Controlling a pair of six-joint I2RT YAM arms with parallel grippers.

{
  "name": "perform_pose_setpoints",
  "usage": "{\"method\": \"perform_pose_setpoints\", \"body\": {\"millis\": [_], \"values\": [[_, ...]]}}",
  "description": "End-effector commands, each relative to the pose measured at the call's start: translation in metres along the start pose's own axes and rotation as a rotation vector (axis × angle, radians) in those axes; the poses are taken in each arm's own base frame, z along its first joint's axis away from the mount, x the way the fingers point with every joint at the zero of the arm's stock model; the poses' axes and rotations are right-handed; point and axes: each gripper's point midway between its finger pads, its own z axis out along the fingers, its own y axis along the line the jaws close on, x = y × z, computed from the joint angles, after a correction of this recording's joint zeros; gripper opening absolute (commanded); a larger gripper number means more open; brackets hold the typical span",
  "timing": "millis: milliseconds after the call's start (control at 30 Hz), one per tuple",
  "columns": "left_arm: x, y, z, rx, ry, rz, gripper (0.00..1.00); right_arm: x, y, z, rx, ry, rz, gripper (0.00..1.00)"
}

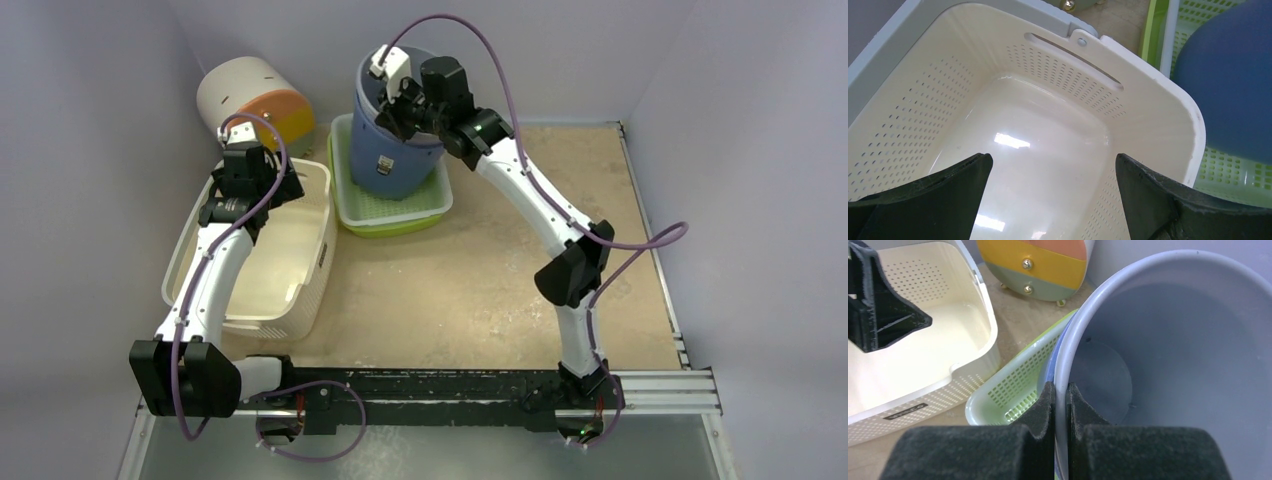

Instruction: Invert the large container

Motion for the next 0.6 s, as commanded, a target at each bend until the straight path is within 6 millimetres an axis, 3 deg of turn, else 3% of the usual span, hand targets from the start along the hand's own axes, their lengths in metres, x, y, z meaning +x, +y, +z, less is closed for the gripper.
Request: {"method": "perform_pose_setpoints", "body": {"millis": [0,200,433,567], "values": [[-0.022,-0.002,-0.011,0.018,-0.067,-0.009,0.96,-0.139,-0.004,-0.095,0.059,-0.345,-0.069,0.00],[-0.020,-0.002,-0.010,0.018,-0.066,-0.011,0.96,-0.179,-0.001,-0.149,0.090,-0.482,-0.062,0.00],[-0.020,-0.003,-0.008,0.019,-0.067,-0.011,0.96,-0.219,-0.015,-0.214,0.216,-0.606,-0.057,0.00],[-0.021,-0.004,-0.008,0.023,-0.069,-0.012,0.96,-0.236,-0.014,-0.240,0.228,-0.664,-0.062,0.00]]}}
